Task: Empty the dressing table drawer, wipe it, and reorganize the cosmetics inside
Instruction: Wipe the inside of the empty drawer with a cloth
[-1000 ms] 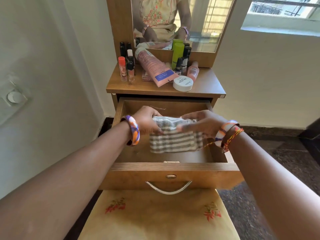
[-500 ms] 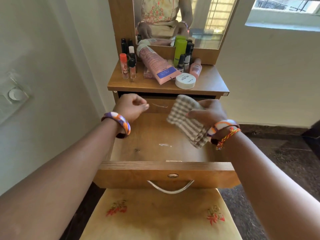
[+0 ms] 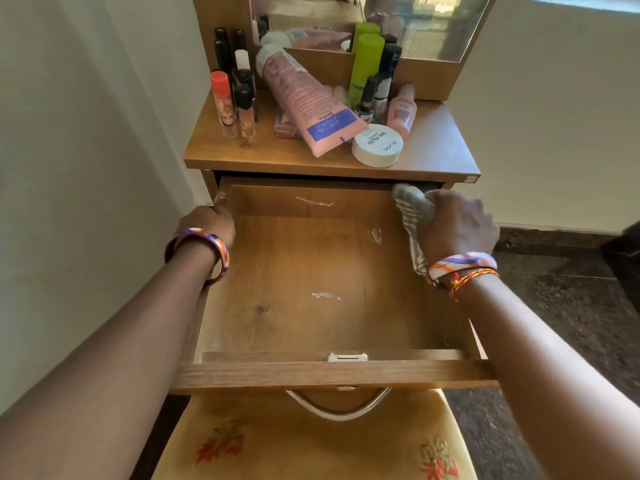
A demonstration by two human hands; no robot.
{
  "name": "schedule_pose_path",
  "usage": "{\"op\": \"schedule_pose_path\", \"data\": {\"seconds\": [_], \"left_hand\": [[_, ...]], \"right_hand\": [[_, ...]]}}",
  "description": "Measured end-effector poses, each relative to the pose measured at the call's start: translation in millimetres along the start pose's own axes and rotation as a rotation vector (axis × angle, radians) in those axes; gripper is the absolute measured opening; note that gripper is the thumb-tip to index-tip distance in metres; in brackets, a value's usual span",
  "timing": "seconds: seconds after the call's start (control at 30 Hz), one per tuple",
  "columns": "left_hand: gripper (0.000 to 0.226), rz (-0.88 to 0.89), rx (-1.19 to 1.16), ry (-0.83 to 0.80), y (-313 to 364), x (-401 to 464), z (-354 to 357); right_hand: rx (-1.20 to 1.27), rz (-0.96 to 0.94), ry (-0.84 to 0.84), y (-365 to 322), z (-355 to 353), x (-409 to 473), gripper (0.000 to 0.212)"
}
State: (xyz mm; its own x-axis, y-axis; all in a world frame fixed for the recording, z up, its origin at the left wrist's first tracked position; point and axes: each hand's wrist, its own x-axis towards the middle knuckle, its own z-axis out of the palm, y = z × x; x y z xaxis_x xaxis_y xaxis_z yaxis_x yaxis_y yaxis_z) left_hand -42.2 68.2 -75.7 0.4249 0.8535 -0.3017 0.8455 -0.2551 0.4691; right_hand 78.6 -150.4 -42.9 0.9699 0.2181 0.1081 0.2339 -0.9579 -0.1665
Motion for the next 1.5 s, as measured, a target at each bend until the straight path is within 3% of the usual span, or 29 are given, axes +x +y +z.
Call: {"op": "schedule_pose_path", "data": {"seconds": [0.07,0.17,0.37,0.43,0.53,0.63,0.73,0.83,0.93,1.03,1.1,1.2,1.3,1.4,1.43,1.5], "left_hand": [[0.067,0.028,0.026,0.032,0,0,2],[0.068,0.043,0.021,0.046,-2,-2,4],[0.068,0.077,0.020,0.048,-4,-6,4],[0.068,0.088,0.020,0.044,-6,-7,3],[0.067,0.079,0.000,0.033,-5,-7,1],[0.066,0.080,-0.005,0.027,-3,-10,0],[0.066,0.083,0.017,0.025,-3,-11,-1],[0.065,0.106,0.038,0.042,-5,-11,0],[0.063,0.140,0.063,0.078,-7,-11,2],[0.061,0.144,0.069,0.088,-8,-9,3],[0.060,0.143,0.070,0.088,-8,-8,3],[0.060,0.150,0.068,0.090,-9,-5,5],[0.060,0.147,0.066,0.086,-11,-2,7],[0.060,0.149,0.054,0.086,-12,2,8],[0.060,0.152,0.049,0.087,-12,2,8],[0.058,0.158,0.037,0.078,-11,1,8]], "right_hand": [[-0.131,-0.144,-0.045,-9,15,-1,0.024],[-0.188,-0.276,-0.255,-25,34,-8,0.027],[-0.016,-0.413,-0.477,-47,41,-19,0.031],[0.083,-0.368,-0.407,-42,38,-15,0.032],[-0.035,-0.274,-0.231,-23,31,-1,0.030],[-0.108,-0.256,-0.458,-16,32,-1,0.043],[-0.037,-0.479,-0.669,-37,32,-21,0.058],[-0.022,-0.754,-0.847,-60,36,-52,0.051],[-0.094,-0.859,-0.993,-62,36,-63,0.051],[-0.251,-0.676,-0.940,-32,23,-43,0.049],[-0.198,-0.416,-0.755,-5,19,-28,0.042],[0.046,-0.004,-0.367,12,32,-22,0.023],[0.526,0.379,-0.249,-9,48,-14,0.025],[0.929,0.637,-0.286,-36,45,-3,0.031],[1.013,0.630,-0.363,-49,41,-1,0.034],[0.947,0.425,-0.580,-77,42,2,0.039]]}}
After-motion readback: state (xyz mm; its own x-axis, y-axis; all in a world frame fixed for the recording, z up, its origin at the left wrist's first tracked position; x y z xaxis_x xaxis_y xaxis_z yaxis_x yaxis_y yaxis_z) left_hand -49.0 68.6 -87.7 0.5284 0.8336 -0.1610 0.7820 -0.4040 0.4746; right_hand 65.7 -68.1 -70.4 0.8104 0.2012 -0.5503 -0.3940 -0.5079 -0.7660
